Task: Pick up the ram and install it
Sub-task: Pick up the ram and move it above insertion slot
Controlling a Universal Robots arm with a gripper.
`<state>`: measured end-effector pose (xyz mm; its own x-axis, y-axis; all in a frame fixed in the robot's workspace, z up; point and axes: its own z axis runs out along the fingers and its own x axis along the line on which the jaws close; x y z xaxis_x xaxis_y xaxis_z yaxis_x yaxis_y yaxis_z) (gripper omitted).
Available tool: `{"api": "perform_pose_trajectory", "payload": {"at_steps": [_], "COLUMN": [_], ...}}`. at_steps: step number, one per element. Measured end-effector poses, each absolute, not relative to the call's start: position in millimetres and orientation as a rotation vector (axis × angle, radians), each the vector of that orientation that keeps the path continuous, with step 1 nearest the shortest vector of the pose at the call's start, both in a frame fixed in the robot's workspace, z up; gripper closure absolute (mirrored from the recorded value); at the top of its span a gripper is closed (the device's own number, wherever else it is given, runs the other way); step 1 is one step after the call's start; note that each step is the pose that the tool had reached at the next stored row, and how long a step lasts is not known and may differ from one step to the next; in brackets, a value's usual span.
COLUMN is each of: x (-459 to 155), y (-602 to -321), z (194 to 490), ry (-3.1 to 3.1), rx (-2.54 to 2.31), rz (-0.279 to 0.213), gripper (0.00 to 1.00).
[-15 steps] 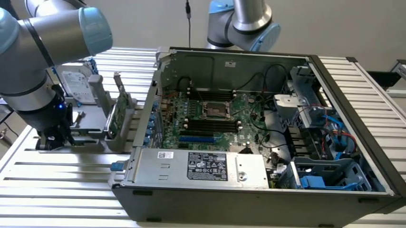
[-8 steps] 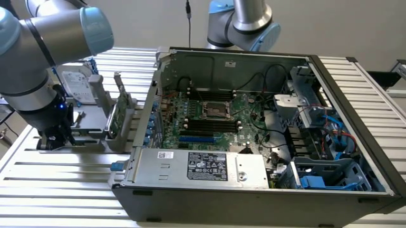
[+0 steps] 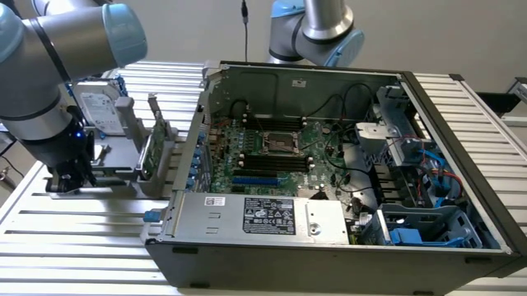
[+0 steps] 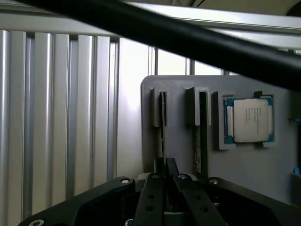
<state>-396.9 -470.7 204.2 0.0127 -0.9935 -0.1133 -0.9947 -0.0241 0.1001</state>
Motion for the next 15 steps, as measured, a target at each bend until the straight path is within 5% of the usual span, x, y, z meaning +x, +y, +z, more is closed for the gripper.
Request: {"api": "perform_pose_trajectory", "payload": {"at_steps": [15], "x": [-391], "y": [-471], "z": [260], "ry": [2.19], "rx": [-2.231], "rz": [0.241], "gripper": [0.86]}}
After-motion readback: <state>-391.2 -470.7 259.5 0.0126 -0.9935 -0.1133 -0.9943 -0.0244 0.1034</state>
